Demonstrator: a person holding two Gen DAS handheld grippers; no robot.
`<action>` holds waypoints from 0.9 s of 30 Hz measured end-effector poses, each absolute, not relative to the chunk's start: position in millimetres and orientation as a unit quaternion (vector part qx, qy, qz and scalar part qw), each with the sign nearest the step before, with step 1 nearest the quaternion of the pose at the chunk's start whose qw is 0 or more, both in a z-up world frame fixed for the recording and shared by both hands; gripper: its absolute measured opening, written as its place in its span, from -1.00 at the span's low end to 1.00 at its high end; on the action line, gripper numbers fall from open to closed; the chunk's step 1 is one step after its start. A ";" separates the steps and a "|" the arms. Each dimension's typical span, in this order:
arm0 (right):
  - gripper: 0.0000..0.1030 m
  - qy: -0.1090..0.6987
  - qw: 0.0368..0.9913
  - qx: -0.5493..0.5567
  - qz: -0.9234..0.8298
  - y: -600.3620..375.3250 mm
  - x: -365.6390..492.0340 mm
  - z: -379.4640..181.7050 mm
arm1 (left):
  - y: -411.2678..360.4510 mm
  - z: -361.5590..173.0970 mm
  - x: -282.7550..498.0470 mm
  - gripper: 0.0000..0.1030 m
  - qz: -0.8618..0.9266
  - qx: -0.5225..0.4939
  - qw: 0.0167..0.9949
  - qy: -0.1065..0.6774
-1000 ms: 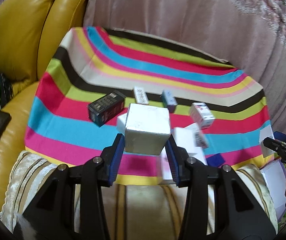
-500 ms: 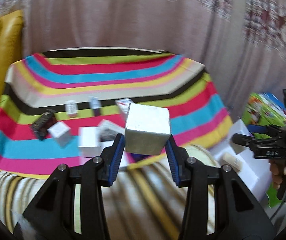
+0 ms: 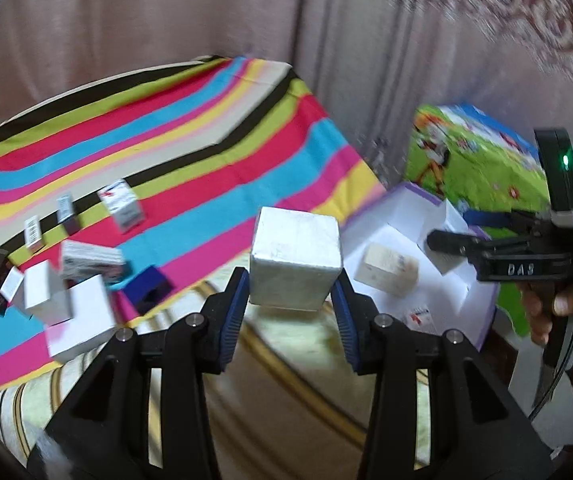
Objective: Organize rigid objects
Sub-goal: 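Carry both boxes over the storage box and open both tools to drop them, then move both tools back over the striped cloth toward the remaining boxes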
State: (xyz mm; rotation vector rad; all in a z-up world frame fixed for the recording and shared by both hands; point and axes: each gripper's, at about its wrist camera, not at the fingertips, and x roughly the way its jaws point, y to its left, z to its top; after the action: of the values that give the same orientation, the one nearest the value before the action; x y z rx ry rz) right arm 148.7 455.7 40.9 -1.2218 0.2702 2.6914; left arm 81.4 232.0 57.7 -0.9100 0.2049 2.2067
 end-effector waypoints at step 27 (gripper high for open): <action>0.87 0.156 0.168 -0.438 0.869 514.7 181.9 14.9 | 304.2 57.7 118.3 0.65 0.818 -0.333 0.430 0.185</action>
State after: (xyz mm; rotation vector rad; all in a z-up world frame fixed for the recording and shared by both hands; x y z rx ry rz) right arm 181.9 514.7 14.9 -1.2448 0.4425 2.4727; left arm 118.3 304.2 57.7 -0.8307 0.4610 2.0417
